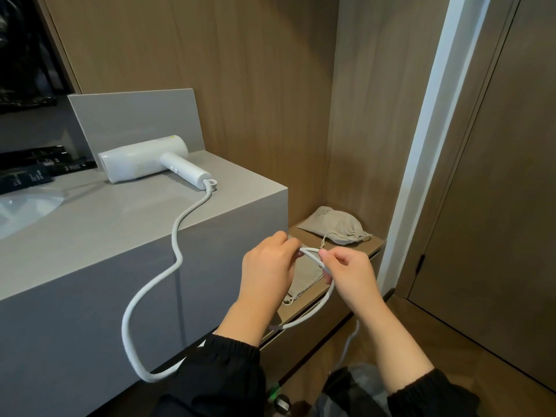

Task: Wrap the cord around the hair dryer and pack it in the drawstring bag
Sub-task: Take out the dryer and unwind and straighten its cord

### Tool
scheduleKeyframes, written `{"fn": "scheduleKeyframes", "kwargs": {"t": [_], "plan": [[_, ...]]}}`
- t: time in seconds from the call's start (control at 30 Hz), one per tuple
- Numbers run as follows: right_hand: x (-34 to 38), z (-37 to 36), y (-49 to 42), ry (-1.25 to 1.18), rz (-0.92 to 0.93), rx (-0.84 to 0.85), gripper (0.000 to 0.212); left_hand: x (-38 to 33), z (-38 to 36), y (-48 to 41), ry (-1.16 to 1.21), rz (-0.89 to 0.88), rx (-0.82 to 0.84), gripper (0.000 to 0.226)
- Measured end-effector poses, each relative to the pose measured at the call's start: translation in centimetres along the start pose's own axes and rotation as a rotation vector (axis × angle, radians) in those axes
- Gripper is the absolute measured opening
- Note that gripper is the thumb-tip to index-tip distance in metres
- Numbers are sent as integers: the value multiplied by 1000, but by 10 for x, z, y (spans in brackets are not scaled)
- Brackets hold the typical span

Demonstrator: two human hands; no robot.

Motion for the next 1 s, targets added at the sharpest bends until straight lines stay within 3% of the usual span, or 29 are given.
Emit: {"fn": "scheduleKeyframes", "kwargs": {"t": [0.1, 0.23, 0.3, 0.4, 0.5, 0.6, 0.7, 0.8, 0.87, 1.0], "plan": [[-9, 2, -1, 17, -43, 37, 40, 12, 4, 3, 70, 142, -17, 4], [-32, 22, 1, -19, -153, -61, 39, 42, 16, 2, 140, 417, -21, 17], [-33, 25, 2, -46, -151, -111, 39, 38, 14, -2, 58, 291, 59, 21], [-19, 18, 0, -30, -84, -127, 40, 0, 3, -4, -40, -72, 284, 27], [-5, 14, -3, -30, -27, -117, 41, -15, -5, -1, -68, -161, 356, 27], [-3, 12, -2, -21, -16, -49, 41, -3, 2, -2, 29, -15, 197, 27], [-9, 15, 0, -29, -51, -18, 40, 14, 14, 2, 172, 267, 33, 21], [-17, 22, 1, -34, -87, -64, 41, 29, 22, 1, 234, 499, 1, 18], [-18, 26, 1, -42, -83, -119, 41, 23, 20, -2, 127, 394, 75, 18], [-5, 20, -1, 22, 12, -128, 40, -15, 12, -5, 25, -80, 142, 13]]}}
Point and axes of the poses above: each hand's wrist, its own y-axis away from the middle knuckle, its own z-axis out of the back of the hand, x = y × z, the point moved 5 cm from there along -y, towards the middle knuckle, and after that the axes turned 9 degrees about -y, right-handed, at the moved point
